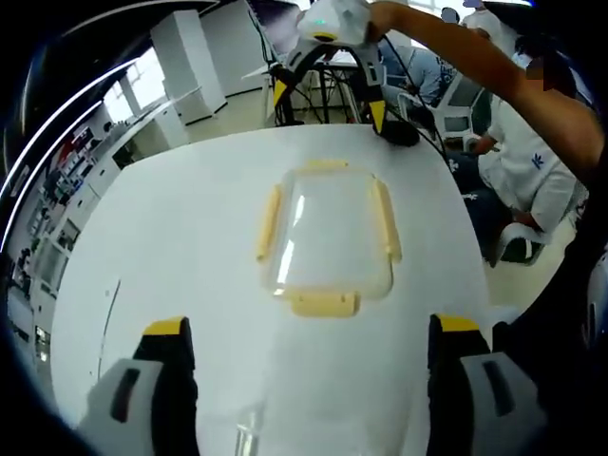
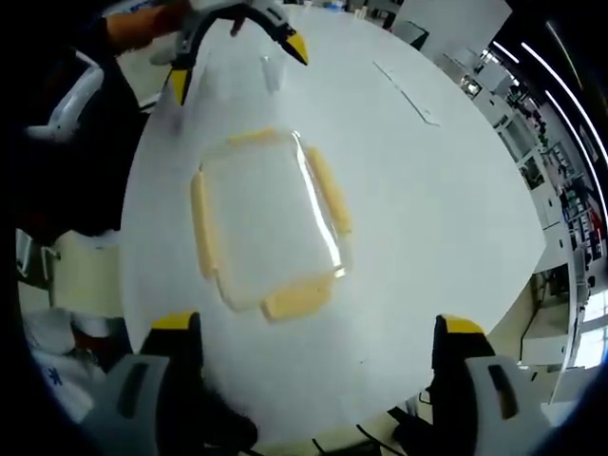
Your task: Snap each plastic latch of the storage box into its locked position after aligning the lid with the box until every specified latch is closed and the lid sits flush.
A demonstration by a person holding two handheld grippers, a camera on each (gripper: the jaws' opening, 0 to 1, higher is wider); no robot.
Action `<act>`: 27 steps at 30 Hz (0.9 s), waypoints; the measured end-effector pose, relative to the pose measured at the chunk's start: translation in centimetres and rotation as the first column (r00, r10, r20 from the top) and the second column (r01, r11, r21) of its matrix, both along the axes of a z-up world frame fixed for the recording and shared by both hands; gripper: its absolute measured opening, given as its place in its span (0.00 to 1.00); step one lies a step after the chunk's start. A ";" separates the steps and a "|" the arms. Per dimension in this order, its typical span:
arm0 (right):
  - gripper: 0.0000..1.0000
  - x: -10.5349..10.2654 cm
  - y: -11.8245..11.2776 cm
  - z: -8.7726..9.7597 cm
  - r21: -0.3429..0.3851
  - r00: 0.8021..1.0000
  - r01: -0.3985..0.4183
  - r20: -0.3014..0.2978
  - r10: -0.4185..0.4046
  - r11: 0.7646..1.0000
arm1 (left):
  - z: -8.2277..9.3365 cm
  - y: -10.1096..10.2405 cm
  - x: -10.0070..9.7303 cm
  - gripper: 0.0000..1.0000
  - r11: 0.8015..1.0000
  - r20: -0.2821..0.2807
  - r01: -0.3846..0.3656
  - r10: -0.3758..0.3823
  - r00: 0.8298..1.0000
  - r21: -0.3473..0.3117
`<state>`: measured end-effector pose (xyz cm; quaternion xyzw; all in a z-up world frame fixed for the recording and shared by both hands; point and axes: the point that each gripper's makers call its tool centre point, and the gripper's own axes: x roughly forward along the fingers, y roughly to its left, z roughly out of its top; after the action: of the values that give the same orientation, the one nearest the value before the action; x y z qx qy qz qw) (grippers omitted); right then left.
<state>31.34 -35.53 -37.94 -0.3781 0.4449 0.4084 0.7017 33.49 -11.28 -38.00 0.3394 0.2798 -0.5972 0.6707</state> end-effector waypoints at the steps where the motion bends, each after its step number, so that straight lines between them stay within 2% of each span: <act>1: 1.00 0.1 0.0 0.0 0.003 1.000 -0.001 0.006 0.001 1.000 | -0.1 0.0 0.0 1.00 1.000 -0.002 -0.001 0.001 1.000 0.000; 10: 1.00 0.4 -0.4 -0.2 0.004 1.000 0.001 0.000 -0.001 1.000 | -0.6 -0.2 0.1 0.99 1.000 -0.018 -0.002 0.002 1.000 0.000; 16: 0.99 0.4 -0.3 -0.4 0.007 1.000 0.003 -0.008 -0.002 1.000 | -0.6 -0.3 0.4 1.00 1.000 -0.006 -0.004 0.004 1.000 0.000; 27: 0.98 0.6 0.0 -1.1 0.006 1.000 -0.008 -0.022 0.009 1.000 | -1.4 -0.5 0.3 0.97 1.000 -0.029 0.004 -0.004 1.000 -0.002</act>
<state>31.90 -35.55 -39.09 -0.3735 0.4496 0.4167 0.6962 33.79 -11.74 -39.39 0.3307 0.2883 -0.6036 0.6657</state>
